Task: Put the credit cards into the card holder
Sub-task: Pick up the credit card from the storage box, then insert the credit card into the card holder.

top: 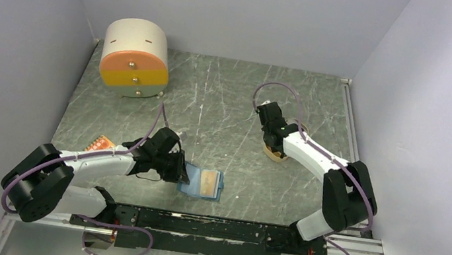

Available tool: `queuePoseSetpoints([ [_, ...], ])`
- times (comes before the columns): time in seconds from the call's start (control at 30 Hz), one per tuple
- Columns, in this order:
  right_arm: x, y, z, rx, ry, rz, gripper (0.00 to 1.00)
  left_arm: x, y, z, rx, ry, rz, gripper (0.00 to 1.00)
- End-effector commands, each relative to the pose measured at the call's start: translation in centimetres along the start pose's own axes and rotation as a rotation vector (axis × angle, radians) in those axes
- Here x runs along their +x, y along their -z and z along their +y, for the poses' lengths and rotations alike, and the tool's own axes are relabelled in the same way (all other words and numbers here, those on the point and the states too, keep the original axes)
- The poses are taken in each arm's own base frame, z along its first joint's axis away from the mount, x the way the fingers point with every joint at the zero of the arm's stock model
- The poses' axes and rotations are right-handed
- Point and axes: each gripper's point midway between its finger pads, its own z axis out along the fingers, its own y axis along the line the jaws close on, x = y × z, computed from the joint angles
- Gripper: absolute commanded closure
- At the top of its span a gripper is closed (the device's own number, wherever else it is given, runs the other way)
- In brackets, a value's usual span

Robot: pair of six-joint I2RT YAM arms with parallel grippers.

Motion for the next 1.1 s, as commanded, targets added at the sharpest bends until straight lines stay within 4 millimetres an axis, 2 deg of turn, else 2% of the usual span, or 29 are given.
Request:
queuePoseSetpoints([
  [0.0,-1.0,1.9,-1.7,0.03,-0.078,-0.044,1.0,-0.2,0.2,-0.2,0.012,0.01,-0.007,0.78],
  [0.1,-1.4,2.7,-1.7,0.007,-0.13,-0.07,1.0,-0.4,0.3,-0.4,0.013,0.017,-0.012,0.78],
  [0.2,-3.2,4.0,-2.3,-0.022,-0.223,-0.139,1.0,-0.4,0.2,-0.5,0.011,0.019,-0.009,0.77],
  [0.33,-5.5,6.5,-1.6,-0.099,-0.306,-0.222,1.0,-0.5,0.3,0.0,-0.02,0.023,-0.013,0.75],
  [0.4,-7.0,8.3,-0.5,-0.133,-0.354,-0.271,1.0,-0.8,0.6,0.3,-0.037,0.025,-0.03,0.75],
  [0.53,-9.4,11.5,2.8,-0.298,-0.444,-0.338,1.0,-1.2,0.9,0.6,-0.039,0.036,-0.052,0.73],
  [0.73,-11.1,15.3,6.6,-0.527,-0.597,-0.447,1.0,-0.8,0.9,0.7,-0.027,0.05,-0.042,0.75],
  [0.83,-11.9,17.6,8.9,-0.715,-0.711,-0.511,1.0,-0.6,0.7,0.8,-0.014,0.061,-0.035,0.76],
  [1.07,-11.2,20.9,16.2,-1.089,-0.896,-0.501,1.0,-0.6,0.8,1.1,-0.014,0.074,-0.031,0.77],
])
